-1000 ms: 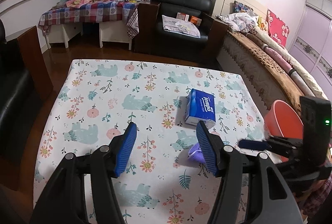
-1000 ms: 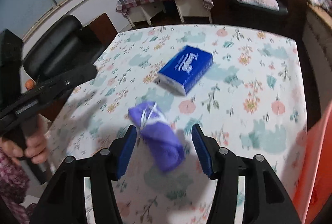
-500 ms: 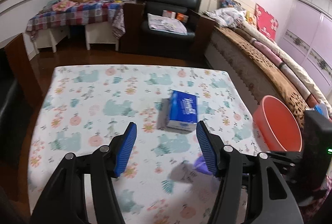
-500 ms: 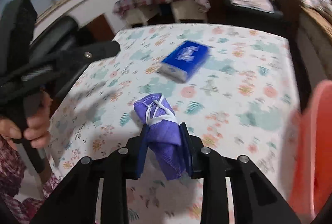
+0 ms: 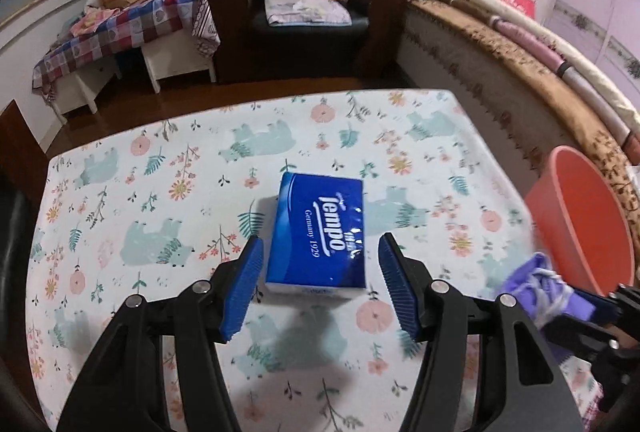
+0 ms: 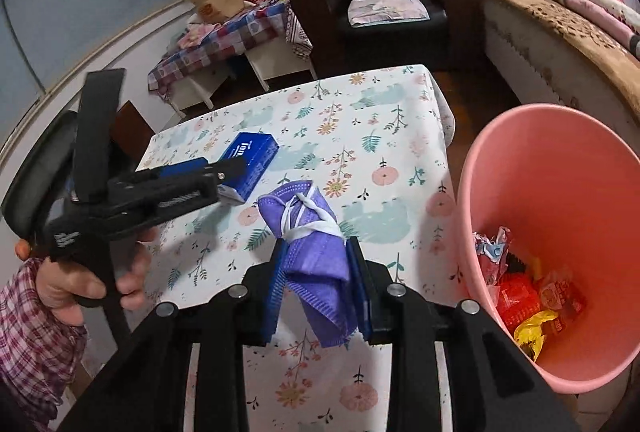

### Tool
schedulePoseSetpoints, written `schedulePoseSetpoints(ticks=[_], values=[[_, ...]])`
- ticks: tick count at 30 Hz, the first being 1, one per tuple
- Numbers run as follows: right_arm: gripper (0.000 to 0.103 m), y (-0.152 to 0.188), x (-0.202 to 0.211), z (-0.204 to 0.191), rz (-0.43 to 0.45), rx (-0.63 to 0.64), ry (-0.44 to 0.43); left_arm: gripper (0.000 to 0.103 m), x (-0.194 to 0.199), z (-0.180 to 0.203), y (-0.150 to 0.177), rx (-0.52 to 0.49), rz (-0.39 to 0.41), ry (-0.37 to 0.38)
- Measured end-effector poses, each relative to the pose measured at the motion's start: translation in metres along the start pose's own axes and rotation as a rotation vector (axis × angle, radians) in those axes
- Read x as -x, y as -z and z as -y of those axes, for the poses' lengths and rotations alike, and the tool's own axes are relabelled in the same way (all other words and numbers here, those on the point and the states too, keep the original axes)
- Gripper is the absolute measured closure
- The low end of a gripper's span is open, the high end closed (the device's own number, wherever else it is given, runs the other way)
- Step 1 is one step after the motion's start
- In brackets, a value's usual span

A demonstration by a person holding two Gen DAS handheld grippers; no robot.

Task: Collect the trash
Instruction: 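Grasp the blue Tempo tissue box with the left tool while the right tool holds the purple cloth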

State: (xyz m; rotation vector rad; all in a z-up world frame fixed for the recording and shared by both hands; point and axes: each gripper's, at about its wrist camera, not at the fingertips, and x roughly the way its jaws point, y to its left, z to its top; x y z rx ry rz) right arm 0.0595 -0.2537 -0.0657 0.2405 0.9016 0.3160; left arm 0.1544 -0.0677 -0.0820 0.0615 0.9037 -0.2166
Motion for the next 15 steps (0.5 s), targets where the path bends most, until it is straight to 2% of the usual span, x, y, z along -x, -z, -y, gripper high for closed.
schedulePoseSetpoints(ticks=[2,10,12,15], values=[[0.074,0.001,-0.004,0.000,-0.008,0.000,-0.001,0.043,-0.008,-0.002,0.001,0.007,-0.017,-0.025],[0.074,0.002,-0.009,-0.001,-0.015,0.005,-0.007,0.044,-0.012,0.000,0.003,0.029,0.001,-0.031],[0.074,0.002,-0.007,-0.002,-0.011,0.004,-0.004,0.050,-0.010,0.001,0.004,0.038,0.010,-0.045],[0.074,0.002,-0.002,-0.003,0.004,0.007,-0.006,0.050,-0.003,0.003,0.006,0.066,0.022,-0.041]])
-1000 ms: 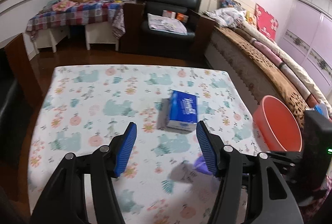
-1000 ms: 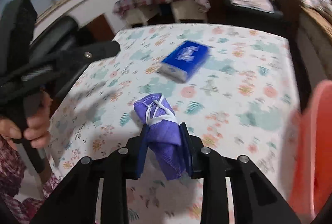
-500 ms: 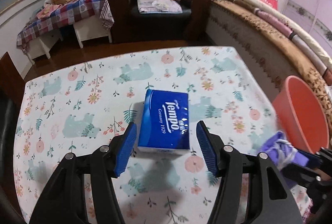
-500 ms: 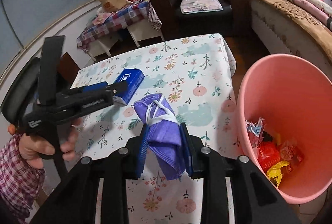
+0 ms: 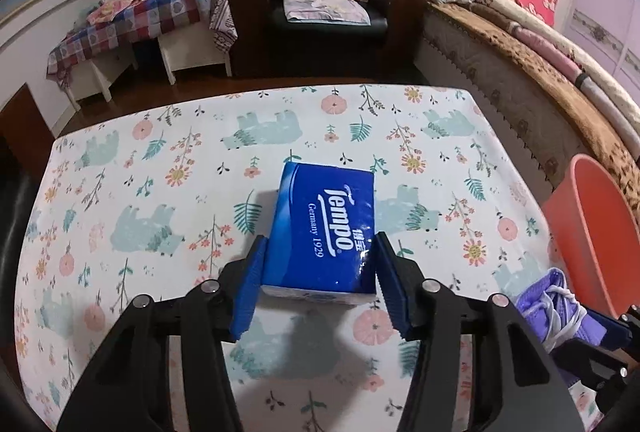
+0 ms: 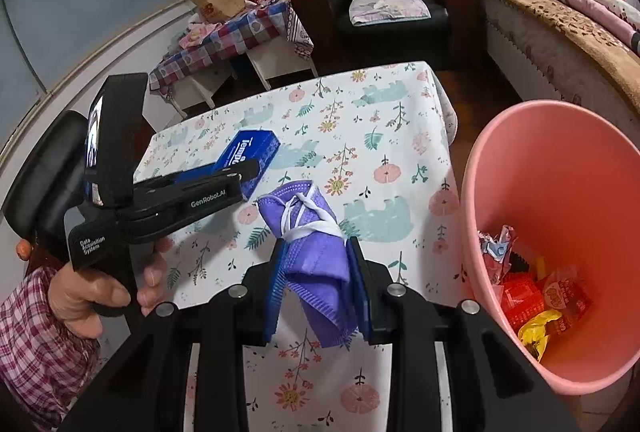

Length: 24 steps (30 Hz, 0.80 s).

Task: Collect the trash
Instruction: 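Grasp the blue Tempo tissue box with the left tool while the right tool holds the purple cloth, then carry the tissue box and purple cloth over the pink bucket with both tools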

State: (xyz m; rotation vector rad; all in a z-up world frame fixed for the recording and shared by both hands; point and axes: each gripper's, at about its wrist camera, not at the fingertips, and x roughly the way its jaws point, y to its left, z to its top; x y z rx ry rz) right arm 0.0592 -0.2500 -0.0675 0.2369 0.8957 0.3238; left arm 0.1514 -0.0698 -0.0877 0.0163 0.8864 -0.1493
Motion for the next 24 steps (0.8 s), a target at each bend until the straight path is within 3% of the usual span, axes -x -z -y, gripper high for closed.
schedulePoseSetpoints(ticks=[4,11,24], values=[[0.074,-0.001,0.010,0.000,0.025,-0.003,-0.001,0.050,0.020,0.008,0.004,-0.019,0.041,-0.016],[0.074,0.000,0.035,0.009,0.085,-0.035,0.020,0.050,0.060,0.034,0.008,-0.014,0.083,0.025],[0.074,0.002,0.094,0.075,0.195,-0.164,0.187,0.050,0.101,0.123,0.009,-0.082,0.138,0.147]])
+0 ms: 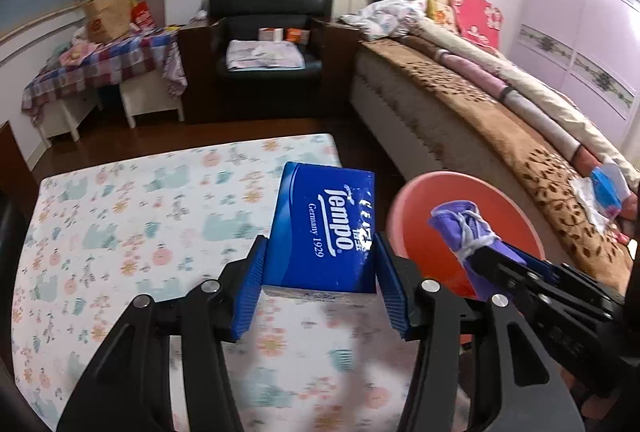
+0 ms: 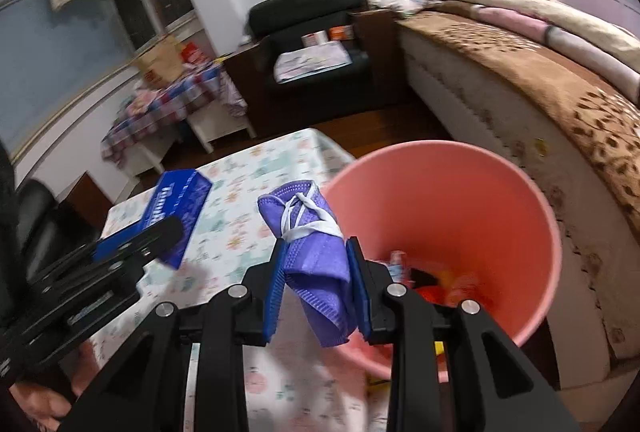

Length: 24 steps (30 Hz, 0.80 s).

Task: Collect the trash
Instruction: 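Carry the tissue box and purple cloth over the pink bucket with both tools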

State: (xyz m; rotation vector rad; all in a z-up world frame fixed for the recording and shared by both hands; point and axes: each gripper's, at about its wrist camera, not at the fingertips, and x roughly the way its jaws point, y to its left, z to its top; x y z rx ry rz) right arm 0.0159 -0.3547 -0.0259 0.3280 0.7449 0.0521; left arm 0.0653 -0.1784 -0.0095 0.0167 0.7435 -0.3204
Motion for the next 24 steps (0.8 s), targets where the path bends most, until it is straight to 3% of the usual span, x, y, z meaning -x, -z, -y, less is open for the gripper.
schedulePoseSetpoints(ticks=[12,24], values=[[0.074,-0.004,0.008,0.053,0.015,-0.042,0.114,0.050,-0.012,0.073,0.001,-0.092,-0.017,0.090],[0.074,-0.007,-0.013,0.081,-0.009,-0.055,0.169,0.050,-0.037,0.094,0.001,-0.103,-0.049,0.151]])
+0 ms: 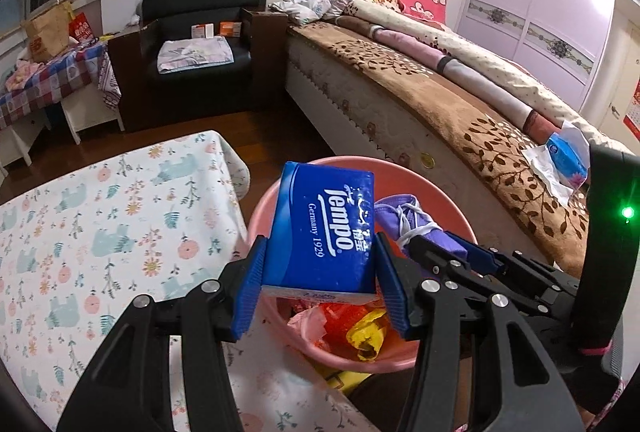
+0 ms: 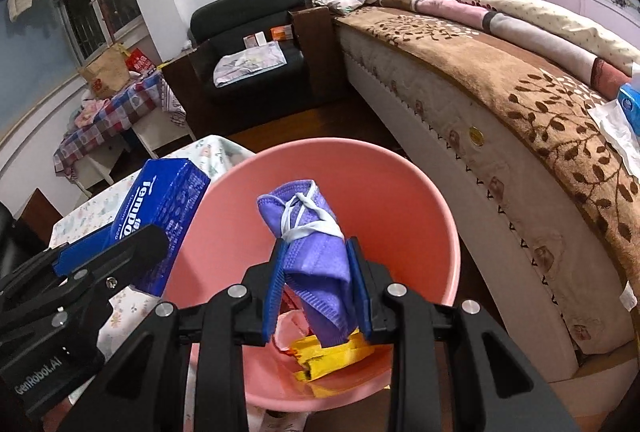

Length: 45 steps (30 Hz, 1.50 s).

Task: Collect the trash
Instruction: 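Carry the tissue box and purple cloth over the pink bucket with both tools, then open both tools to drop the tissue box and cloth into the bucket, then withdraw both open tools from the bucket back over the table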

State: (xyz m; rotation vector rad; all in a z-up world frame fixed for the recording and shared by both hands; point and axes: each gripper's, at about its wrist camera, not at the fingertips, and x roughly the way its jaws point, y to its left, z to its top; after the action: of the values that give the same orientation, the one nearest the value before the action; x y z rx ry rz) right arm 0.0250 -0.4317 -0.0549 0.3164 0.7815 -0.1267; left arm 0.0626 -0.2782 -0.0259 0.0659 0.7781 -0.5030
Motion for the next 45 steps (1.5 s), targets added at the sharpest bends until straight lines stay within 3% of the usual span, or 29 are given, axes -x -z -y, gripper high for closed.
schedulePoseSetpoints(ticks=[21,27,28,29,45], values=[[0.073,0.004,-0.029,0.018,-0.054,-0.006,0.035,0.050,-0.034,0.002,0.003,-0.002,-0.061,0.044],[0.058,0.004,-0.027,0.013,-0.034,0.026,0.056,0.049,-0.032,0.001,0.002,-0.008,-0.062,0.029],[0.049,0.004,-0.026,0.012,-0.029,0.032,0.054,0.048,-0.031,0.002,0.002,-0.008,-0.058,0.028],[0.046,0.005,-0.024,0.012,-0.022,0.035,0.052,0.048,-0.029,0.002,0.001,-0.007,-0.053,0.029],[0.032,0.027,0.033,-0.021,0.083,0.083,0.027,0.048,0.020,-0.009,0.007,0.003,0.063,-0.058]])
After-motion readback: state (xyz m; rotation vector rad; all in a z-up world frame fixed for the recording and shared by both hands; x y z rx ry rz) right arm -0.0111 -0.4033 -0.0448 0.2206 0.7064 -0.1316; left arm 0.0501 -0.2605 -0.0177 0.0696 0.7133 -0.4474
